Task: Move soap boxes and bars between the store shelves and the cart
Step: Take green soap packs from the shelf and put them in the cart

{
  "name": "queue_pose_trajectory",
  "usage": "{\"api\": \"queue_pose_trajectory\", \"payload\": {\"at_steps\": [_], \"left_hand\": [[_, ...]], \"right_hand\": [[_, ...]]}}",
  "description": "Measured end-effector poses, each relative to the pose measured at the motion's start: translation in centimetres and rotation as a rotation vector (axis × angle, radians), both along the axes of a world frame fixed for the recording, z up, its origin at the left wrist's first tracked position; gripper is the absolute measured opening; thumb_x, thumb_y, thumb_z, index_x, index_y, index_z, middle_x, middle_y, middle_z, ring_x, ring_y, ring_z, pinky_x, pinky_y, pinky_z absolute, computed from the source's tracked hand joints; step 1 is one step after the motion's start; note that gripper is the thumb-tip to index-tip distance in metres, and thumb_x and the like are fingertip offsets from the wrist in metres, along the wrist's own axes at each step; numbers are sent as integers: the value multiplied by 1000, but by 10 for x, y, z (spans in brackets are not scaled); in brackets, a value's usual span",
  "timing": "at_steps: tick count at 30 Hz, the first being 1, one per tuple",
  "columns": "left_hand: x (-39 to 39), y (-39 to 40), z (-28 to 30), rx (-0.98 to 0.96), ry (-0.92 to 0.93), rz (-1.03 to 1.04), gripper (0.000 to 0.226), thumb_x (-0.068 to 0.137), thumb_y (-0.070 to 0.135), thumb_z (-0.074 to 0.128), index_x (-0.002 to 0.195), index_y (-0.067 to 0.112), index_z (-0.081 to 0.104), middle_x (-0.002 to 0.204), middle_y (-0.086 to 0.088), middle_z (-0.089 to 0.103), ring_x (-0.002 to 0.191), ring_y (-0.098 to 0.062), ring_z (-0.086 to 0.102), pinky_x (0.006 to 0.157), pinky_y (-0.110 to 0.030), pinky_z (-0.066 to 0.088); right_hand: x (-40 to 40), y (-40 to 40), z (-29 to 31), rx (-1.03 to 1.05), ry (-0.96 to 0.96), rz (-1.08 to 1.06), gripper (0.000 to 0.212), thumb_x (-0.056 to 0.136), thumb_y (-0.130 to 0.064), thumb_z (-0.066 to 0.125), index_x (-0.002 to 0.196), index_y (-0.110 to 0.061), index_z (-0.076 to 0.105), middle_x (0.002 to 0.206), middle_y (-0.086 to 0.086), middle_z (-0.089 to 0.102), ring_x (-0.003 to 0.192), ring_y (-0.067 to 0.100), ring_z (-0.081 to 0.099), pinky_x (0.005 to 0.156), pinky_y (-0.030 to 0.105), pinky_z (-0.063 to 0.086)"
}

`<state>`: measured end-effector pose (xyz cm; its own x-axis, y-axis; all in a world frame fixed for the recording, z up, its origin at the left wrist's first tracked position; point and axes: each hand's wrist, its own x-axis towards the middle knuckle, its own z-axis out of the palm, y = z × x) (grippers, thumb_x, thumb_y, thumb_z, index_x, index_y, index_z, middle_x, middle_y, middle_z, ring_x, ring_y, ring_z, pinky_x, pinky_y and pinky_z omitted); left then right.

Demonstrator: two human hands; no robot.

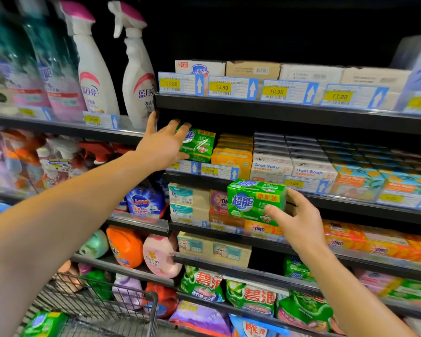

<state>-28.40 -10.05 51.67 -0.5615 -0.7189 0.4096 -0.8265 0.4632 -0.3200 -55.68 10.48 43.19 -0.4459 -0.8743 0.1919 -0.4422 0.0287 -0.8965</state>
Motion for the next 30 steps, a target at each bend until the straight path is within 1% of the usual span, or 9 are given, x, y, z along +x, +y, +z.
{"api": "queue_pose_trajectory", "payload": {"at_steps": [5,9,11,13,16,19,22,28,30], "left_hand": [[10,-6,-2,-16,-110,-56,83,92,59,48,153,10,21,148,-19,37,139,-32,38,113,-67,-5],[14,-4,-4,-26,-171,-56,78,95,59,35,154,11,20,151,-16,37,146,-32,25,113,-67,-6],[13,-2,-4,-34,-191,-58,70,98,56,31,155,17,20,153,-10,36,149,-32,18,113,-69,-4],[12,2,-2,-9,-218,-49,59,102,51,24,156,30,16,158,1,31,151,-31,10,112,-70,-8],[14,6,1,-5,-274,-34,53,103,49,19,154,36,22,155,10,36,151,-30,12,112,-70,-6],[16,8,-3,-18,-164,-33,54,101,54,23,150,35,34,150,10,45,149,-27,22,114,-67,-6],[9,16,-10,-4,-23,-41,58,97,58,30,148,32,38,151,4,44,147,-25,25,117,-62,-4],[-10,34,-47,119,113,-46,68,96,60,34,155,27,23,160,-4,28,148,-27,20,120,-48,17],[-11,32,-55,164,144,-22,70,97,60,32,156,28,15,163,-5,19,150,-28,14,120,-47,18]], "right_hand": [[1,-2,-1,2,-7,-5,71,81,-34,79,144,-23,48,128,-10,63,122,13,57,104,47,49],[5,-3,-1,10,-8,-3,69,82,-34,79,143,-23,49,125,-11,65,119,12,58,103,46,49],[6,-4,-1,7,-2,-1,69,82,-33,78,143,-23,49,125,-10,65,118,12,58,103,45,50],[8,-3,0,7,6,-1,69,83,-32,78,144,-23,48,126,-9,64,119,12,58,103,44,49],[9,-4,0,13,10,1,70,83,-32,78,144,-23,47,126,-10,64,120,12,58,104,44,49],[11,-4,0,15,20,4,70,83,-32,78,144,-22,47,127,-9,64,120,12,57,104,44,49],[13,-5,1,19,28,0,71,82,-32,79,145,-22,47,127,-8,64,119,12,58,103,44,49],[14,-8,2,31,26,14,69,82,-33,79,144,-24,48,124,-10,65,116,10,60,100,43,52],[13,-10,2,25,31,16,69,82,-33,79,143,-25,49,124,-11,65,115,10,61,100,43,52]]}}
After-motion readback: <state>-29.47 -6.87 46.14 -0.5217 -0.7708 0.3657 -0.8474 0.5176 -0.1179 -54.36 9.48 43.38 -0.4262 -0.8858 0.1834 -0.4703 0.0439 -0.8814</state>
